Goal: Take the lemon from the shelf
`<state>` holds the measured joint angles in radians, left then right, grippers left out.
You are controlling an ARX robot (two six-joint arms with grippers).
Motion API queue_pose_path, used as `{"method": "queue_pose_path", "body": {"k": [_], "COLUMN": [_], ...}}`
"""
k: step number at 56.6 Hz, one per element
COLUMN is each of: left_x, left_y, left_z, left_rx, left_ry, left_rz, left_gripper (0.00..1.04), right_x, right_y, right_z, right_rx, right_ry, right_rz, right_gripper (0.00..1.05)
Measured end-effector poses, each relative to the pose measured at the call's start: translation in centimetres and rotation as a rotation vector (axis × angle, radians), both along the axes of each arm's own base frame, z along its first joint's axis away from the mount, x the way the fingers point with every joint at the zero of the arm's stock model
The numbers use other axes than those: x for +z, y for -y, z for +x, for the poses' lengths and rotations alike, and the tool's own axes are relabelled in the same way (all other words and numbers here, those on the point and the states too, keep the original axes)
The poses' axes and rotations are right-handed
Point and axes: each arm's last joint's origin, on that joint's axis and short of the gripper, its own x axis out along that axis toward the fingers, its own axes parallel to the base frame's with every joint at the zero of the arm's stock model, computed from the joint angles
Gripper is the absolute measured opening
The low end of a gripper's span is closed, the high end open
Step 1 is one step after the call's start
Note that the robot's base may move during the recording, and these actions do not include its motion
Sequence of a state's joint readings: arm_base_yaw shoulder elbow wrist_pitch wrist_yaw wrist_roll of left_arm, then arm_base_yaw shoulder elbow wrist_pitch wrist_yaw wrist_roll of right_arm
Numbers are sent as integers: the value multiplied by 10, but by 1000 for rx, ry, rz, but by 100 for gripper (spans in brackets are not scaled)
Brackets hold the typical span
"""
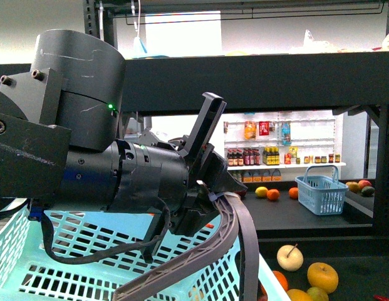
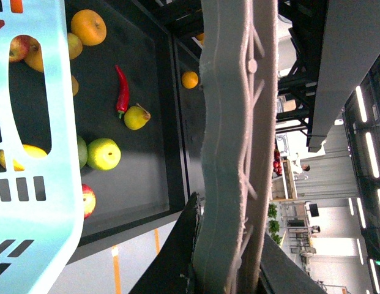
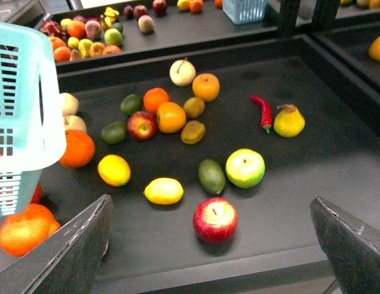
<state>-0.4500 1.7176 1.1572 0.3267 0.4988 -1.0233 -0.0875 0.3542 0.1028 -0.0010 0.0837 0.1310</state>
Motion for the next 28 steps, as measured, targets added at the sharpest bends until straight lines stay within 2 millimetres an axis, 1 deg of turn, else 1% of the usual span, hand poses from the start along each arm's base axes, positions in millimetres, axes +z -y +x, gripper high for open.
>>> {"method": "queue_pose_path", "body": {"k": [4,6,7,11,14,15,16,18,19,20,22,25,28], "left_x": [0,0,0,0,0,0,0,0,0,0,0,0,0], "left_y": [0,0,0,0,0,0,0,0,0,0,1,1,1], "left_z": [0,0,0,0,0,0,0,0,0,0,0,0,0], "left_rx": [-1,0,0,2,4,4,4,4,4,4,0,-2,-1], "left_ry": [2,1,1,2,4,5,4,3,3,3,4,6,0], "left_rz": [1,1,1,2,4,4,4,3,3,3,3,5,1], "left_gripper": [11,11,11,11,11,11,11,11,11,11,11,11,11], "right_x": [5,7,11,16,12,8,7,-1,-5,-15,-26,-51,-71], "right_y": [10,19,22,41,54,58,61,68,70,74,77,83,85], "right_z": [17,30,34,64,87,96,101,120,125,140,153,180,197], "right_rx": [-1,-9,-8,-40,-64,-65,-66,-54,-48,-13,27,150,274], "right_ry": [-32,-65,-53,-114,-189,-223,-239,-289,-302,-332,-357,-417,-455], "right_rz": [28,46,44,61,73,77,78,70,66,60,42,-39,-108], "right_gripper": [97,97,97,97,97,97,97,97,97,97,97,97,97]}}
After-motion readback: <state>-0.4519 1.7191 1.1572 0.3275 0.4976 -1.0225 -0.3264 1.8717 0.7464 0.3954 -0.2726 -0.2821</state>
